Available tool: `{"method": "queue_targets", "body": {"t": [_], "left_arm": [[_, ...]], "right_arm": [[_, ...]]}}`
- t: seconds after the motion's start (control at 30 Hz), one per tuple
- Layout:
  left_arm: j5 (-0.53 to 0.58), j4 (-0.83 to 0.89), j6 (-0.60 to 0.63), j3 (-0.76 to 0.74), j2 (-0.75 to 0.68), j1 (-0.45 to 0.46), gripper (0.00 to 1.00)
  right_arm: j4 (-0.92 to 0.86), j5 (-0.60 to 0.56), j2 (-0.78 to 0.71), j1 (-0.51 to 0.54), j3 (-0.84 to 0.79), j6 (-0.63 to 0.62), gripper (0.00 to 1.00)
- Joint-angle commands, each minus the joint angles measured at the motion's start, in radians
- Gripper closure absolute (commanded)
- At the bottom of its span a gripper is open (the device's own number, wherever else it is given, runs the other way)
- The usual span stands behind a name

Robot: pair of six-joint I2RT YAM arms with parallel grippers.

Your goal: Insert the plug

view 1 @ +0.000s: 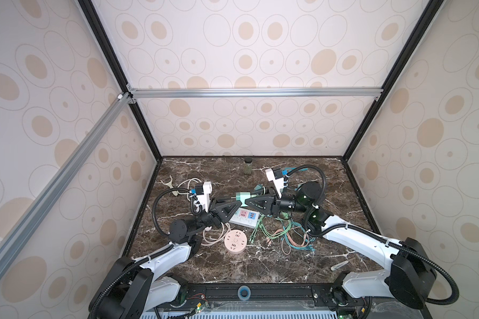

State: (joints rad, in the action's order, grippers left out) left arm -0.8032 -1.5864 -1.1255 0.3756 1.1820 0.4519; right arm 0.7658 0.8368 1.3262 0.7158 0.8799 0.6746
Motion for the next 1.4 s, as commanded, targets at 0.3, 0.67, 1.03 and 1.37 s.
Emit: {"method": "queue_targets", "body": {"t": [0.3,0.67,1.03,1.37], "left_arm": [[0.024,0.006,0.027,-0.020,-0.022,0.008,0.73],[0.116,0.418,0.251,-0.027,-0.194,0.005,0.29],[0.599,1.103,0.398,-0.035,-0.420,-0.031,0.19],[0.644,1.313,0.415,-0.030,-0.443,-0.132,0.18]], "right_arm": [[-0.086,-0.036,-0.023,0.011,0.034,-0.050,0.97],[-0.309,-0.122,-0.086,-0.010,0.052,-0.172,0.99],[-0.656,-0.168,-0.050,-0.068,0.190,-0.365,1.00],[-1.072,-0.200,0.091,-0.140,0.534,-0.617,1.00]]}}
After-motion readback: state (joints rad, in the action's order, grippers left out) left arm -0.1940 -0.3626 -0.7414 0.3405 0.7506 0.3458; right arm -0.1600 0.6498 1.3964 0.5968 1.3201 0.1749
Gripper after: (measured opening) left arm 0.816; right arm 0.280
